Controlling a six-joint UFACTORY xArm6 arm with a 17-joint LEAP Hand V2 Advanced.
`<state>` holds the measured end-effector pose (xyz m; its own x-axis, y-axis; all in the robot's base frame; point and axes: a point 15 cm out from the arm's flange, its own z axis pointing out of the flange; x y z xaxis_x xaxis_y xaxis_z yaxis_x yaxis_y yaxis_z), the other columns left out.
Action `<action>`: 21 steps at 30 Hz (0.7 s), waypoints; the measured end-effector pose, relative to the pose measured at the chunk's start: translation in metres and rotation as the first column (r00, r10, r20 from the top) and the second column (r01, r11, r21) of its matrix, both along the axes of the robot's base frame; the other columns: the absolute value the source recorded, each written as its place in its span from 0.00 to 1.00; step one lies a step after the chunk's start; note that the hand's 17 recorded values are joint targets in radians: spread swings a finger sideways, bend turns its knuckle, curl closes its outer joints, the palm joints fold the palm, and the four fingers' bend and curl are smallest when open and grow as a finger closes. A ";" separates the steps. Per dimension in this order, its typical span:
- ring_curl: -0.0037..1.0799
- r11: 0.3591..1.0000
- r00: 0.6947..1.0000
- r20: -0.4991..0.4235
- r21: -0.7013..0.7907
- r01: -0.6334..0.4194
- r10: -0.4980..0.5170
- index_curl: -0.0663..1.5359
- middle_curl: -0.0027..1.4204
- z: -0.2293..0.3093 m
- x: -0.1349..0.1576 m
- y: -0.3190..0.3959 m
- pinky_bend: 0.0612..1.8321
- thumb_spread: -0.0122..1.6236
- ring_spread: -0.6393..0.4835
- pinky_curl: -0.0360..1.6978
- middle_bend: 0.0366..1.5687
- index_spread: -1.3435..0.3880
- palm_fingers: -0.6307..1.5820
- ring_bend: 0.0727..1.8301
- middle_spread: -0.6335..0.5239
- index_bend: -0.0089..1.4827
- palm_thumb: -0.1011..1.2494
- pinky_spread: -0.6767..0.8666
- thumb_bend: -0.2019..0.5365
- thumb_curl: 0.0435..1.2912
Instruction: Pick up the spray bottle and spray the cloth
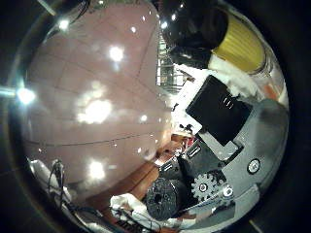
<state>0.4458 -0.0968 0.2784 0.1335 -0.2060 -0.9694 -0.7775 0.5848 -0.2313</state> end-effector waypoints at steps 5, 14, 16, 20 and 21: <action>0.54 0.986 0.988 -0.067 -0.080 -0.144 0.139 0.49 0.45 0.012 -0.026 0.022 0.66 0.71 0.43 0.51 0.83 0.67 0.83 0.78 0.48 0.77 0.86 0.31 0.26 0.43; 0.54 0.784 0.871 -0.336 -0.398 -0.477 0.359 0.47 0.43 0.055 -0.083 0.026 0.62 0.70 0.43 0.59 0.85 0.68 0.83 0.79 0.47 0.79 0.86 0.31 0.26 0.46; 0.54 0.705 0.827 -0.402 -0.446 -0.551 0.392 0.47 0.43 0.069 -0.094 0.035 0.62 0.70 0.43 0.60 0.85 0.68 0.83 0.79 0.47 0.79 0.86 0.31 0.26 0.46; 0.54 0.540 0.753 -0.520 -0.529 -0.654 0.404 0.47 0.43 0.084 -0.112 0.048 0.60 0.70 0.43 0.63 0.85 0.67 0.83 0.79 0.47 0.80 0.85 0.31 0.26 0.47; 0.54 0.495 0.736 -0.545 -0.547 -0.675 0.401 0.47 0.43 0.087 -0.116 0.051 0.60 0.70 0.43 0.63 0.85 0.67 0.83 0.79 0.47 0.80 0.85 0.30 0.26 0.47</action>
<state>0.3300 -0.0457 0.3654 0.1887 -0.7955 -0.5758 -0.9787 -0.2008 -0.0434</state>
